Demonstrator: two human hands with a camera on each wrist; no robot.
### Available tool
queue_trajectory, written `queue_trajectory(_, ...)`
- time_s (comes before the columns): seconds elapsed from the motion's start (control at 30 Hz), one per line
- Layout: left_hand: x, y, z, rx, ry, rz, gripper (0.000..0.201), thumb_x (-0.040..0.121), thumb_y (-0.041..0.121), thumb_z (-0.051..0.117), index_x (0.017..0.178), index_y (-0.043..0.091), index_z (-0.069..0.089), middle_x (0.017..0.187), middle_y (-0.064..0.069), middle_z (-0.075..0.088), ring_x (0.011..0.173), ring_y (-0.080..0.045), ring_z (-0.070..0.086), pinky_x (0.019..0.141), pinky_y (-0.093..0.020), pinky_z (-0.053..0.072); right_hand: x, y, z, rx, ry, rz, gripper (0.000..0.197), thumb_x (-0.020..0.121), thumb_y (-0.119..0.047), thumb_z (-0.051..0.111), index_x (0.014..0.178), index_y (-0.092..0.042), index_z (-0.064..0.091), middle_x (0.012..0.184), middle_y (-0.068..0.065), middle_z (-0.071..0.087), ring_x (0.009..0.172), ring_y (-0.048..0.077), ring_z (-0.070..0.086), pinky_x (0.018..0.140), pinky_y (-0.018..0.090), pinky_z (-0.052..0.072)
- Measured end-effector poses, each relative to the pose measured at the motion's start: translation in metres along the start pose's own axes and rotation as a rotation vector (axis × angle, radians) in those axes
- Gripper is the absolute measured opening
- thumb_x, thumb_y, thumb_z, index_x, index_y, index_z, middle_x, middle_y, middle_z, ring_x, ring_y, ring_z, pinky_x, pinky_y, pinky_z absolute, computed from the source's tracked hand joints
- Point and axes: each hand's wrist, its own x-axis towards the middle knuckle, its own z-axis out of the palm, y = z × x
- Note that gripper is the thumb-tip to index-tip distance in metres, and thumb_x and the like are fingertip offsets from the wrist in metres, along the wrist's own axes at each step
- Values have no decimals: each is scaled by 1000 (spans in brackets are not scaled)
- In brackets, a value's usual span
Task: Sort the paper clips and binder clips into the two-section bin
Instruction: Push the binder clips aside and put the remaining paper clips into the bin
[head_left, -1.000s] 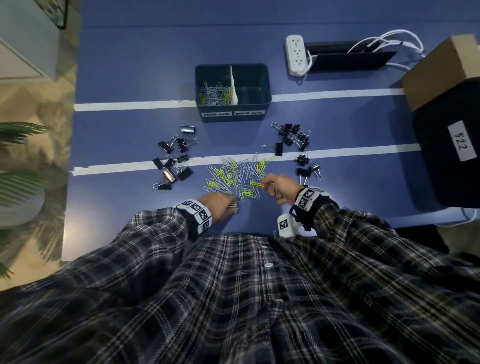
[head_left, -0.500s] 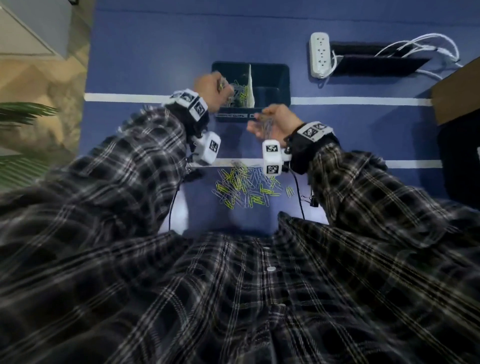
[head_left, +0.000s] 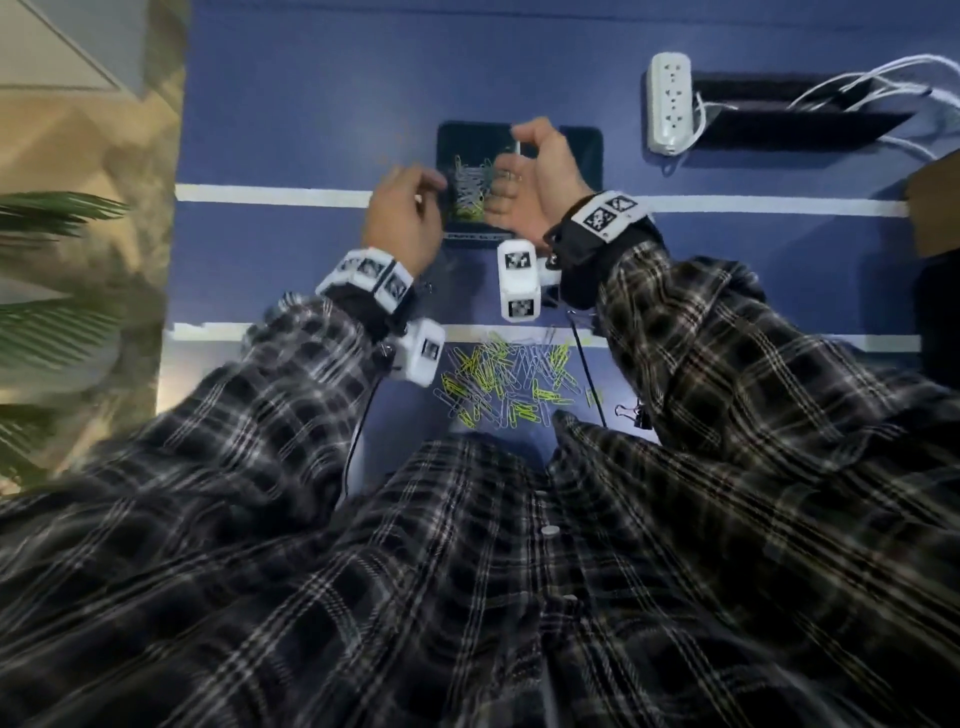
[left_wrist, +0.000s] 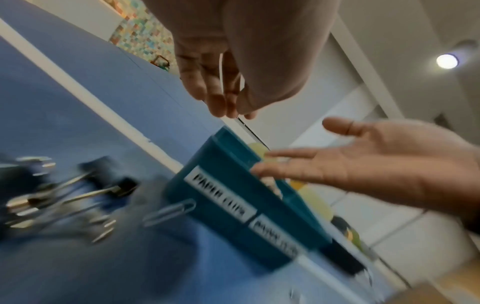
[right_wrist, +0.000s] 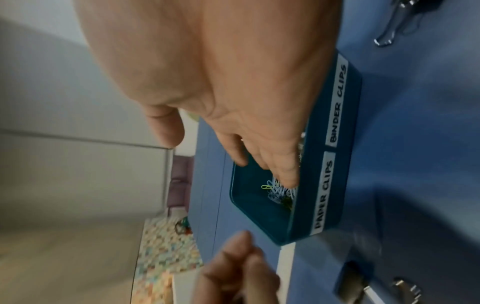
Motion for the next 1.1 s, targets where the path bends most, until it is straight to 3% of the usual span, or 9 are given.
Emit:
queue_trajectory(0.07, -39, -13, 3, 59, -115, 66, 18, 85, 13, 50, 96, 17, 63, 96, -4, 62, 86, -20, 58, 76, -25, 43, -13, 11, -3, -213, 41, -70, 29, 91, -39, 43, 91, -16, 60, 75, 3, 53, 69, 20, 52, 65, 28, 43)
queue_trajectory(0.13, -80, -28, 8, 104, -327, 133, 16, 84, 16, 54, 98, 17, 62, 97, -5, 61, 89, -25, 58, 81, -35, 49, -23, 37, -13, -471, 80, -144, 19, 93, -29, 49, 87, -18, 62, 79, 2, 65, 71, 20, 63, 60, 27, 48)
queue_trajectory(0.23, -134, -47, 17, 183, -641, 227, 27, 83, 28, 59, 108, 18, 61, 104, -5, 57, 97, -24, 54, 87, -43, 48, -35, 94, -43, -1097, 139, -208, 17, 90, -23, 53, 79, -14, 61, 70, 0, 63, 65, 18, 60, 62, 28, 46)
queue_trajectory(0.3, -158, -54, 21, 233, -706, 319, 38, 83, 39, 59, 117, 21, 60, 110, -5, 57, 102, -24, 53, 90, -38, 46, -44, 128, -66, -1394, 155, -150, 15, 90, -23, 52, 77, -19, 59, 71, -6, 59, 73, 17, 61, 69, 25, 46)
queue_trajectory(0.43, -178, -61, 25, 334, -714, 365, 45, 84, 48, 53, 122, 26, 59, 118, -5, 57, 109, -27, 49, 92, -41, 41, -59, 172, -99, -1466, 171, -120, 14, 77, -16, 64, 71, -27, 58, 82, -7, 65, 80, 17, 65, 77, 34, 56)
queue_trajectory(0.53, -183, -54, 29, 376, -677, 313, 32, 89, 39, 58, 118, 25, 60, 120, -5, 54, 113, -27, 47, 94, -40, 38, -71, 188, -111, -1477, 215, -186, 11, 78, -21, 67, 85, -26, 62, 101, 0, 61, 87, 19, 63, 78, 34, 55)
queue_trajectory(0.8, -183, -45, 34, 414, -693, 286, 19, 93, 33, 50, 106, 21, 56, 111, -2, 52, 105, -21, 48, 91, -34, 38, -78, 200, -115, -1576, 239, -255, 38, 83, -32, 66, 120, -25, 59, 115, 3, 55, 101, 22, 58, 82, 40, 55)
queue_trajectory(0.93, -179, -45, 33, 369, -668, 241, 9, 89, 30, 53, 94, 23, 54, 101, 1, 55, 95, -17, 48, 91, -35, 42, -79, 199, -109, -1615, 230, -251, 21, 90, -26, 60, 110, -23, 64, 115, 5, 61, 97, 25, 62, 79, 37, 54)
queue_trajectory(1.1, -163, -44, 32, 104, -654, 72, 7, 86, 28, 62, 87, 25, 56, 78, 7, 63, 70, -16, 58, 71, -36, 54, -81, 199, -102, -1633, 236, -246, 18, 91, -20, 53, 106, -18, 64, 110, 6, 61, 92, 29, 63, 75, 33, 48)
